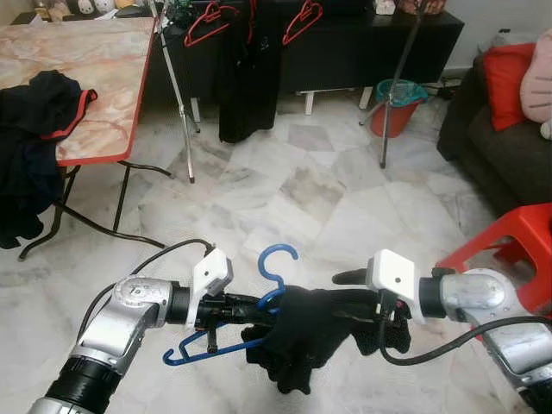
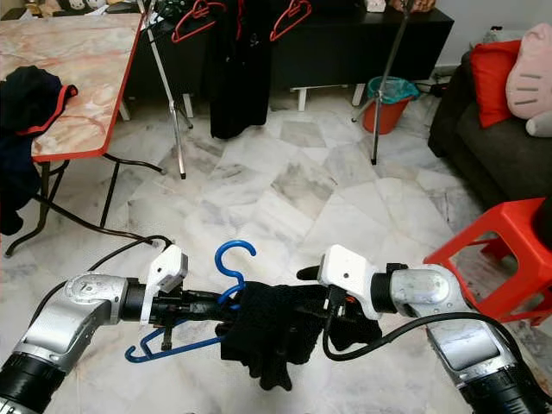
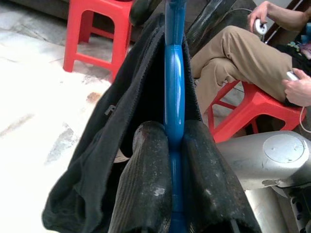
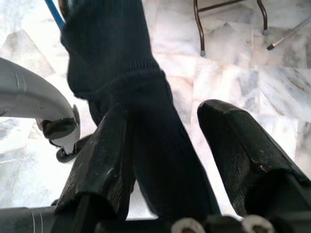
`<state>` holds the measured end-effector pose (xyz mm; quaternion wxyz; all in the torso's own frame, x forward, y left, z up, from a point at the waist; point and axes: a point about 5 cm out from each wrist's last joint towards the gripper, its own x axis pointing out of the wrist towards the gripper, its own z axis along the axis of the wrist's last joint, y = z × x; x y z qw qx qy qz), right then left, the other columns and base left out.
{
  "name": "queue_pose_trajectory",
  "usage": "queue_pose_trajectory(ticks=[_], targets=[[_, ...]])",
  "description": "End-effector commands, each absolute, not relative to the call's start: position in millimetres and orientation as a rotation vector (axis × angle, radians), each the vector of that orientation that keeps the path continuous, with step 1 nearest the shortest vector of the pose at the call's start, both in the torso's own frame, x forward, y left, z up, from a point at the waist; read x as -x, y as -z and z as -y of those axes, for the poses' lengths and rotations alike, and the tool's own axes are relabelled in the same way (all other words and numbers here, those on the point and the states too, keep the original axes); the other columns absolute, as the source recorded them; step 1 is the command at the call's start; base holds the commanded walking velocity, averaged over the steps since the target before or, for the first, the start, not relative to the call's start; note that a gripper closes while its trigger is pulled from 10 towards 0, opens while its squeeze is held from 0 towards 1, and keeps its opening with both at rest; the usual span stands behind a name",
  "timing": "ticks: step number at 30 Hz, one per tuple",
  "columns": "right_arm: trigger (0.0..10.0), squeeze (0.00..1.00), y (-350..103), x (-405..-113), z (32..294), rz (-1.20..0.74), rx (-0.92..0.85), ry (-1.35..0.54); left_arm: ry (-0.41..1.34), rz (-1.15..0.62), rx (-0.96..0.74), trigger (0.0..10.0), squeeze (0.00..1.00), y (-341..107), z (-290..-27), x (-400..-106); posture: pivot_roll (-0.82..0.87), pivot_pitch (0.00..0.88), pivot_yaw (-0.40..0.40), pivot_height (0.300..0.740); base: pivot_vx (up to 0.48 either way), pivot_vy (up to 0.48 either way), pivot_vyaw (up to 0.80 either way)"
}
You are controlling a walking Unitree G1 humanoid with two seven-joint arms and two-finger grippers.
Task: Hang hanger
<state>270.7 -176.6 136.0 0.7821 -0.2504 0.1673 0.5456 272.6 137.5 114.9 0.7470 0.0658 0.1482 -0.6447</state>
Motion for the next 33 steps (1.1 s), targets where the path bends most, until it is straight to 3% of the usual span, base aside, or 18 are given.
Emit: queue_pose_trajectory(ticks=[1, 11, 12, 15, 16, 17, 18, 19, 20, 33], targets=[[10.0, 0.0, -133, -270, 175, -0.368, 0.543, -1.207, 1.441, -0.302, -0.141, 10.0, 0.0, -120, -133, -272, -0.21, 0.09, -0.014, 0.74, 0.0, 0.0, 0.0], [10.0, 0.0, -122, -265, 170, -0.405, 0.501, -1.263, 1.456, -0.3, -0.139, 10.0, 0.0, -121, -129, -272, -0.21, 0.084, -0.017, 0.74, 0.0, 0.0, 0.0], [4.4, 0.0, -121, -265, 170, -0.406, 0.494, -1.262, 1.459, -0.298, -0.138, 10.0, 0.0, -122, -129, -272, -0.21, 0.088, -0.018, 0.74, 0.0, 0.0, 0.0], [4.4, 0.0, -119, -265, 170, -0.41, 0.488, -1.261, 1.466, -0.296, -0.134, 10.0, 0.0, -122, -128, -271, -0.21, 0.091, -0.019, 0.74, 0.0, 0.0, 0.0], [5.5, 0.0, -117, -265, 170, -0.416, 0.484, -1.26, 1.472, -0.295, -0.131, 10.0, 0.0, -123, -127, -270, -0.21, 0.091, -0.019, 0.74, 0.0, 0.0, 0.0], [5.8, 0.0, -116, -265, 170, -0.419, 0.481, -1.259, 1.474, -0.294, -0.13, 10.0, 0.0, -123, -126, -270, -0.2, 0.094, -0.019, 0.74, 0.0, 0.0, 0.0], [4.3, 0.0, -115, -266, 169, -0.421, 0.477, -1.258, 1.475, -0.294, -0.13, 10.0, 0.0, -123, -126, -270, -0.2, 0.096, -0.02, 0.74, 0.0, 0.0, 0.0], [3.4, 0.0, -114, -266, 169, -0.424, 0.476, -1.26, 1.473, -0.294, -0.131, 10.0, 0.0, -123, -126, -270, -0.2, 0.096, -0.02, 0.74, 0.0, 0.0, 0.0], [0.0, 0.0, -113, -266, 168, -0.423, 0.475, -1.266, 1.471, -0.295, -0.133, 10.0, 0.0, -123, -126, -270, -0.2, 0.099, -0.02, 0.74, 0.0, 0.0, 0.0], [0.0, 0.0, -111, -262, 162, -0.424, 0.418, -1.298, 1.483, -0.292, -0.127, 10.0, 0.0, -125, -123, -271, -0.2, 0.111, -0.02, 0.74, 0.0, 0.0, 0.0]])
